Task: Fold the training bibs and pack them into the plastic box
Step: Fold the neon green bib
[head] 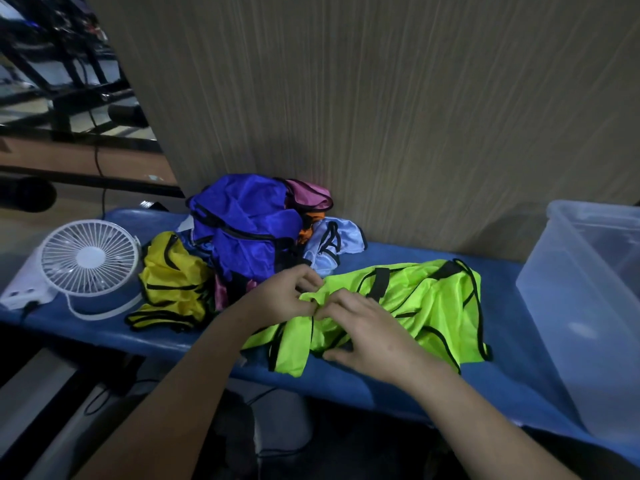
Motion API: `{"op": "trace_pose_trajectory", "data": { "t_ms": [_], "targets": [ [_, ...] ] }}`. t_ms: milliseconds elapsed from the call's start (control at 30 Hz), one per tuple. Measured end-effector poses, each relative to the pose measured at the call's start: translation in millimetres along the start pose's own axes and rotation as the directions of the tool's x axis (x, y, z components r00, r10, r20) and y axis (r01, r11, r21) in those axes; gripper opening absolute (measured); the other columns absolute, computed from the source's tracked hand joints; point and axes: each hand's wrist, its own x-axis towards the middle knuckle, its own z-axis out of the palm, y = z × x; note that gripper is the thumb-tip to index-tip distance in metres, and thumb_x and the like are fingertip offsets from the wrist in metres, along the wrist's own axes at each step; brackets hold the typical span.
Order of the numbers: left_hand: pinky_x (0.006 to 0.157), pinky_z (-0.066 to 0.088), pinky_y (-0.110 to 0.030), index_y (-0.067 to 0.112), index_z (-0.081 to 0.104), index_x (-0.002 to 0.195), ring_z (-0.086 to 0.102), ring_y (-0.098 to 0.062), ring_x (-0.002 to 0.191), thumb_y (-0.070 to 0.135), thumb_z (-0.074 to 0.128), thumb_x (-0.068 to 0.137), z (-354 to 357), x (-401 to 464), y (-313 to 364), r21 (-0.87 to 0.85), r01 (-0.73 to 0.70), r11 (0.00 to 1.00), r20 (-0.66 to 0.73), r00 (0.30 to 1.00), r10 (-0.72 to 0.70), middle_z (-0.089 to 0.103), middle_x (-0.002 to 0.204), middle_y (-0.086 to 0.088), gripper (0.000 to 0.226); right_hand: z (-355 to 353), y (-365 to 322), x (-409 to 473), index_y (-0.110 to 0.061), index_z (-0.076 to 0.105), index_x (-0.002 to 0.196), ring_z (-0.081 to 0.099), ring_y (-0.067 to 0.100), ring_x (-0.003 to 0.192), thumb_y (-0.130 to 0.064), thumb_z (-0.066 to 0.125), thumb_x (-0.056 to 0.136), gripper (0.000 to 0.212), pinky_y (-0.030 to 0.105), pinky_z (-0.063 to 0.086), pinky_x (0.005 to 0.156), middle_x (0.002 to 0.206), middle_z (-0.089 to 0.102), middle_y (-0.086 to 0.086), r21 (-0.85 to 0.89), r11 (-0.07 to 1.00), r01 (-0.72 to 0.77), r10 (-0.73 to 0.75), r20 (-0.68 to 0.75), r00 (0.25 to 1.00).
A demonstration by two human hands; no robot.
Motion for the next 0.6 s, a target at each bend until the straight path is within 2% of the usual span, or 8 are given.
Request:
{"op": "trace_pose_trajectory", "data": {
  "t_ms": [67,200,300,333,400,500,600],
  "targets": [
    [0.098,0.048,-0.026,0.024,0.061,0.111,0.061,-0.008,0.114,0.038,0.075,0.064,-5,-7,-2,0.004,-0.012,1.000,0.033,0.999,0.012,0.065,0.113,0.002,0.051,3,-5,3,-0.031,0.047,0.129,0.048,0.020,0.117,-0.045,0.078,0.077,0.062,0.038,0.043,0.100,0.128,0.042,-0.005,-0.010,1.000,0.006,-0.006,0.007,1.000],
    [0.098,0.050,-0.023,0.012,0.060,0.118,0.062,-0.004,0.113,0.004,0.067,0.088,-17,-18,-4,-0.025,-0.048,0.999,-0.016,0.999,0.047,0.064,0.118,-0.003,0.032,6,-17,12,-0.030,0.042,0.133,0.044,0.023,0.119,-0.041,0.084,0.069,0.077,0.038,0.043,0.103,0.132,0.037,0.000,-0.059,0.997,0.050,-0.053,-0.056,0.997],
    [0.077,0.048,-0.015,0.011,0.063,0.114,0.065,0.003,0.084,0.003,0.059,0.097,-25,-27,-2,0.000,-0.059,0.998,-0.107,0.993,0.059,0.067,0.104,0.001,0.019,9,-29,18,-0.033,0.040,0.136,0.044,0.024,0.118,-0.036,0.088,0.063,0.087,0.038,0.044,0.099,0.141,0.033,0.002,-0.083,0.989,0.123,-0.129,-0.076,0.989],
    [0.073,0.047,-0.016,0.012,0.063,0.112,0.063,0.003,0.075,0.005,0.057,0.098,-27,-30,-2,-0.005,-0.033,0.999,-0.121,0.992,0.032,0.067,0.099,0.003,0.017,11,-33,20,-0.033,0.041,0.136,0.044,0.024,0.116,-0.035,0.088,0.062,0.088,0.038,0.044,0.097,0.145,0.033,0.002,-0.088,0.986,0.142,-0.148,-0.067,0.987],
    [0.070,0.050,-0.022,0.015,0.065,0.108,0.061,0.000,0.071,0.005,0.052,0.099,-31,-37,-4,-0.020,0.044,0.999,-0.121,0.992,-0.047,0.066,0.091,0.004,0.019,15,-39,23,-0.035,0.043,0.138,0.045,0.023,0.113,-0.035,0.088,0.063,0.088,0.038,0.046,0.095,0.151,0.032,0.002,-0.104,0.980,0.171,-0.175,-0.032,0.984],
    [0.071,0.048,-0.026,0.022,0.067,0.098,0.059,0.002,0.071,0.007,0.052,0.096,-39,-49,-16,0.222,0.059,0.973,-0.121,0.992,-0.033,0.066,0.084,0.010,0.021,22,-43,25,-0.038,0.044,0.138,0.046,0.022,0.112,-0.035,0.085,0.067,0.082,0.038,0.047,0.095,0.153,0.031,0.000,-0.151,0.967,0.207,-0.207,0.016,0.978],
    [0.069,0.041,-0.022,0.030,0.064,0.088,0.054,0.005,0.068,0.013,0.062,0.090,-45,-61,-25,0.404,0.026,0.915,-0.125,0.992,0.027,0.061,0.076,0.019,0.018,26,-43,26,-0.039,0.050,0.135,0.047,0.022,0.117,-0.038,0.081,0.073,0.069,0.038,0.045,0.099,0.151,0.034,-0.001,-0.146,0.963,0.227,-0.223,0.041,0.974]
  ]
}}
